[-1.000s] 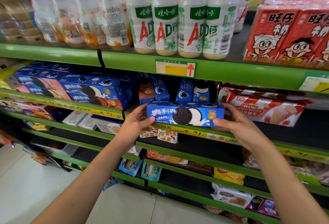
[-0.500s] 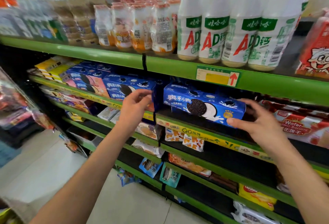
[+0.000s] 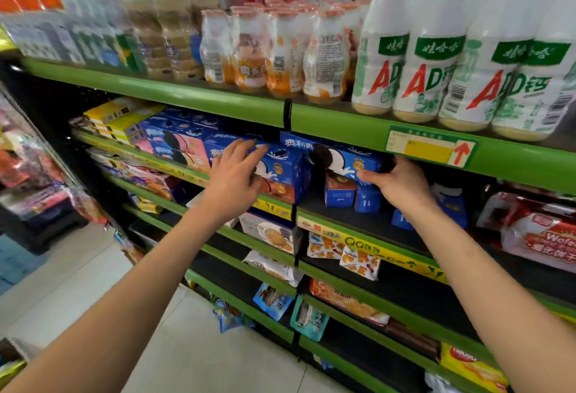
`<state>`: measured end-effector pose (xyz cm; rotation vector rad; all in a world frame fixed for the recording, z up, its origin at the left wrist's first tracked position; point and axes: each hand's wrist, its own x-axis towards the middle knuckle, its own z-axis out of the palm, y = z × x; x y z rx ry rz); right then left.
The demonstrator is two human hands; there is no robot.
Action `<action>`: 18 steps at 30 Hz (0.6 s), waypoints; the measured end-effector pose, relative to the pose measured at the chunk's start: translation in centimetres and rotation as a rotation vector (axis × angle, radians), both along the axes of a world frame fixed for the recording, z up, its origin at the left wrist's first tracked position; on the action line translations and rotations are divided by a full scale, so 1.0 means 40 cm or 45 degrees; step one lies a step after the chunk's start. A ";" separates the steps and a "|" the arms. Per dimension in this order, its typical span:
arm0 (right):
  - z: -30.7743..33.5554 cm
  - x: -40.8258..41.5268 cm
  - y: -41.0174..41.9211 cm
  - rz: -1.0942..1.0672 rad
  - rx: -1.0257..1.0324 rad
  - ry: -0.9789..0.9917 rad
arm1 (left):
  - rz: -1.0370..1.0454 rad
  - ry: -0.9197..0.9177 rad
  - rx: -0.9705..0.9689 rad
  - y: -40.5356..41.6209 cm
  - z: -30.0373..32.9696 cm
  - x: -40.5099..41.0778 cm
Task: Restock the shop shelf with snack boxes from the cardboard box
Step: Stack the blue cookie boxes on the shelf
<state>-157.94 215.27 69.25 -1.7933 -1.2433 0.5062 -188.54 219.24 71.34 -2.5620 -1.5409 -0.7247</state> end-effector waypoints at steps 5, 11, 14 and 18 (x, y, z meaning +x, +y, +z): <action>0.009 -0.078 0.066 0.125 -0.042 -0.018 | -0.055 0.085 -0.035 0.017 -0.029 0.003; 0.022 -0.136 0.120 0.278 -0.080 -0.112 | -0.123 0.066 -0.048 0.023 -0.035 -0.010; 0.028 -0.153 0.140 0.408 -0.126 -0.094 | -0.164 0.059 -0.054 0.030 -0.040 -0.017; 0.021 -0.170 0.159 0.491 -0.165 -0.069 | -0.217 0.048 -0.026 0.042 -0.047 -0.026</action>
